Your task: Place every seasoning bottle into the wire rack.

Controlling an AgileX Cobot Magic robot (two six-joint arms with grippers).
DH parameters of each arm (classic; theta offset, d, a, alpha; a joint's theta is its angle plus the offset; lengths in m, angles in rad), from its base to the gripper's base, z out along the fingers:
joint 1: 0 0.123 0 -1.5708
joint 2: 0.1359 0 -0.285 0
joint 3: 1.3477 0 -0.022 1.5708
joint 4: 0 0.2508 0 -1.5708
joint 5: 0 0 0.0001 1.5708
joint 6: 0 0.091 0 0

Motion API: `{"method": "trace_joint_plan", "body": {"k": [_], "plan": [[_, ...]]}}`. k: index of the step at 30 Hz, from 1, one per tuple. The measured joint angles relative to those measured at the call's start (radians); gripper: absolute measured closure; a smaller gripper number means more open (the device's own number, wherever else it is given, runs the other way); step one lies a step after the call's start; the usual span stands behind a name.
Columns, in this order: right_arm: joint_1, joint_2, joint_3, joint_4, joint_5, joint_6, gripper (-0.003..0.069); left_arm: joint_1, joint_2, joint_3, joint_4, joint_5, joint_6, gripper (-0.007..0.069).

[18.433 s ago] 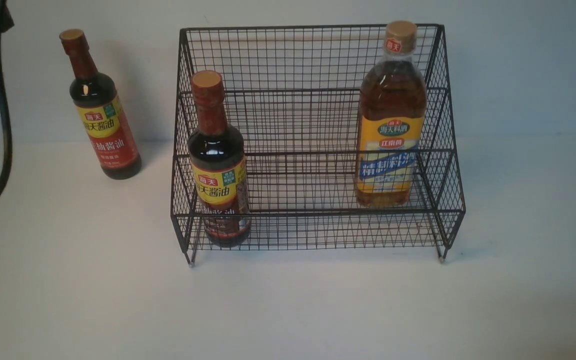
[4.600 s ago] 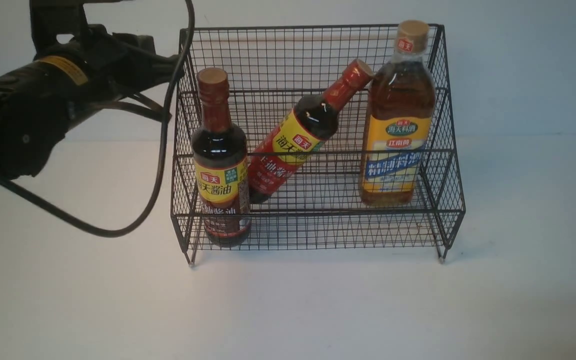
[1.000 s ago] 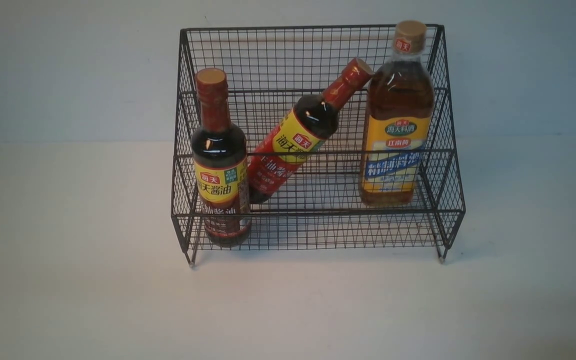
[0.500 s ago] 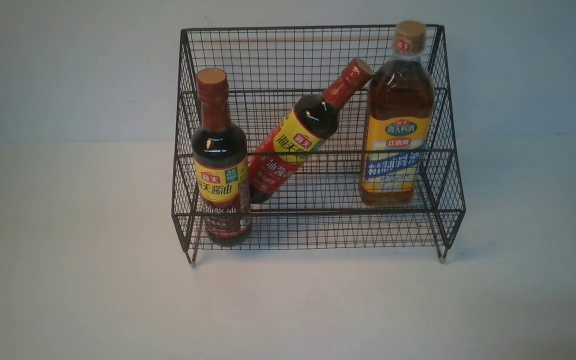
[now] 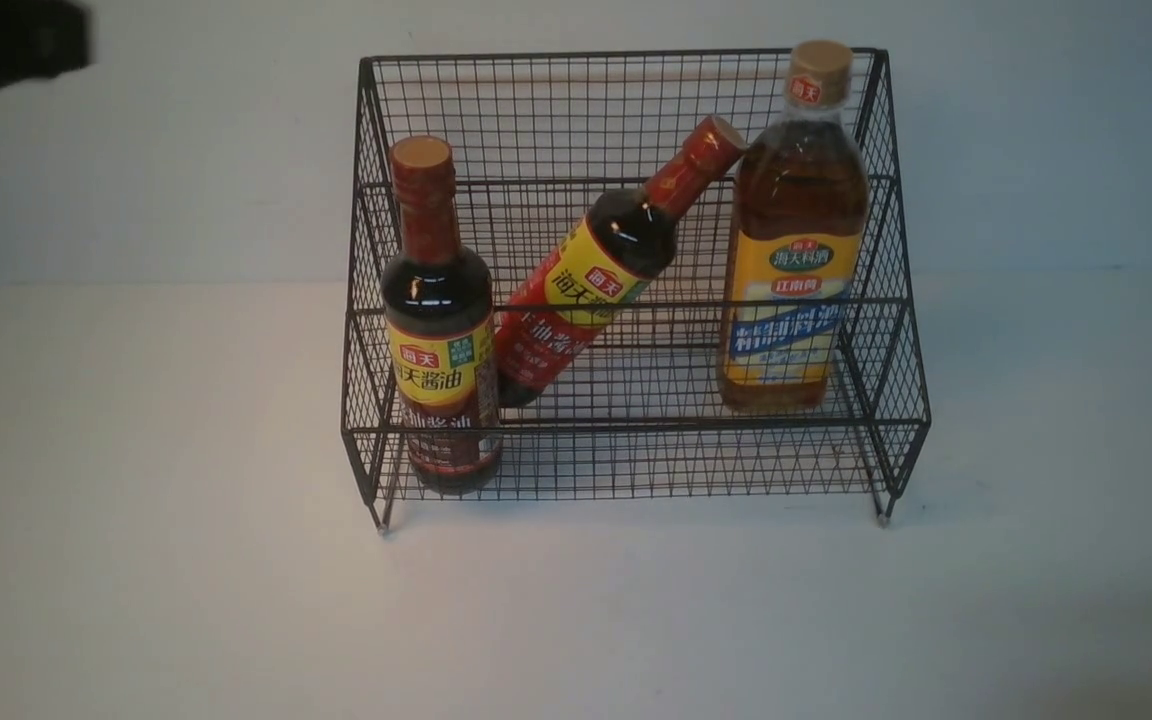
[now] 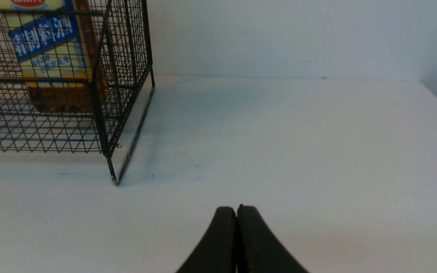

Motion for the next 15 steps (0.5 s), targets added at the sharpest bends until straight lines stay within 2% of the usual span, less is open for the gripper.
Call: {"method": "trace_joint_plan", "body": {"k": [2,4,8,15], "plan": [[0.0,0.0,0.0,0.0,0.0,0.0,0.0669,0.0,0.109,-0.1,-0.148,0.064,0.085,0.0616],[0.0,0.0,0.0,0.0,0.0,0.0,0.0669,-0.005,0.21,-0.186,-0.212,0.113,0.129,0.0616],[0.0,0.0,0.0,0.0,0.0,0.0,0.0669,-0.041,0.322,-0.293,-0.211,0.13,0.143,0.0616],[0.0,0.0,0.0,0.0,0.0,0.0,0.0669,-0.176,0.497,-0.474,-0.11,0.13,0.141,0.0616]]}}
